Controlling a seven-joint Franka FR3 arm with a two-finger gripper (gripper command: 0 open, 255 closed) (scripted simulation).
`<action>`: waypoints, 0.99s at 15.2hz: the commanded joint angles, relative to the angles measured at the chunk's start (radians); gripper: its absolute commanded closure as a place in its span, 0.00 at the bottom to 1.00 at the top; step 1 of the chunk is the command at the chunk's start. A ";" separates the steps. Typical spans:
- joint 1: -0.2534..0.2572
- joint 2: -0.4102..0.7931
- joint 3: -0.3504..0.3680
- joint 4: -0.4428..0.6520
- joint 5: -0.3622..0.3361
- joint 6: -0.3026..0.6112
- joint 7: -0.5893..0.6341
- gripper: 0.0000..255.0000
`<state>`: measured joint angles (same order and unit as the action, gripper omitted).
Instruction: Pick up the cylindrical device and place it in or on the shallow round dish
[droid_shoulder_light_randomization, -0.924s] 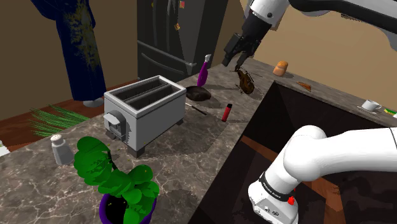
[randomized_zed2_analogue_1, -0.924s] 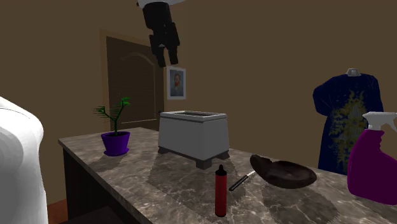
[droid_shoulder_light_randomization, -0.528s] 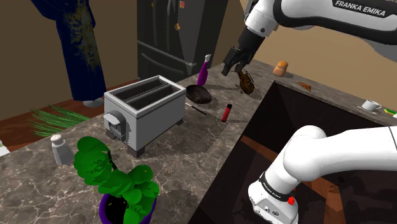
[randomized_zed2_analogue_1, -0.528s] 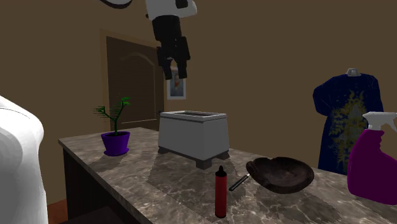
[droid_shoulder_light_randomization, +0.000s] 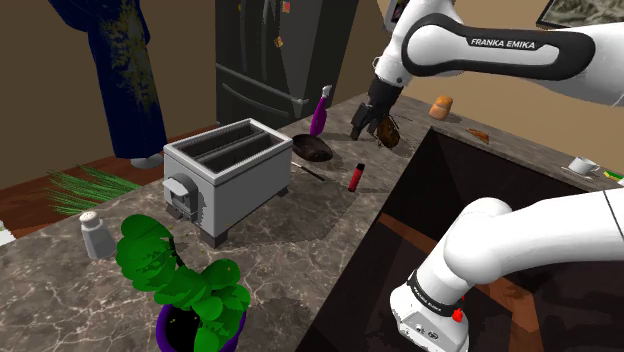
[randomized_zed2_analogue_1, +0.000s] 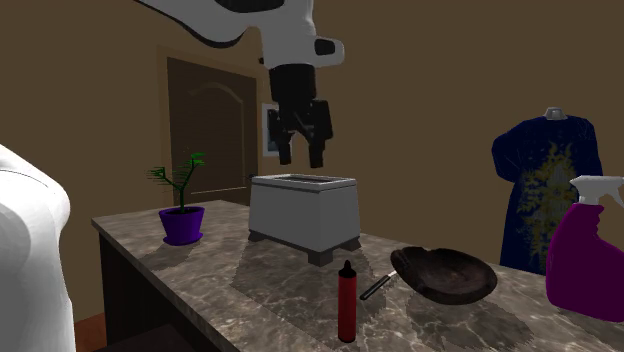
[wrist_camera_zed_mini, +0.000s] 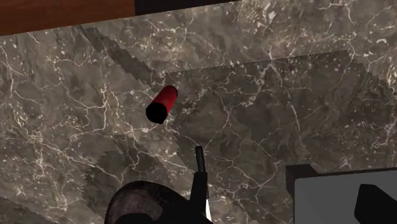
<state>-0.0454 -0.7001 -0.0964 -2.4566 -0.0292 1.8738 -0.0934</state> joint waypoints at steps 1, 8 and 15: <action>-0.011 0.039 -0.036 -0.030 -0.023 0.048 -0.050 0.00; -0.040 0.202 -0.138 -0.068 -0.088 0.182 -0.196 0.00; -0.053 0.326 -0.193 -0.092 -0.113 0.298 -0.271 0.00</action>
<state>-0.0983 -0.3849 -0.2854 -2.5433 -0.1419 2.1557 -0.3600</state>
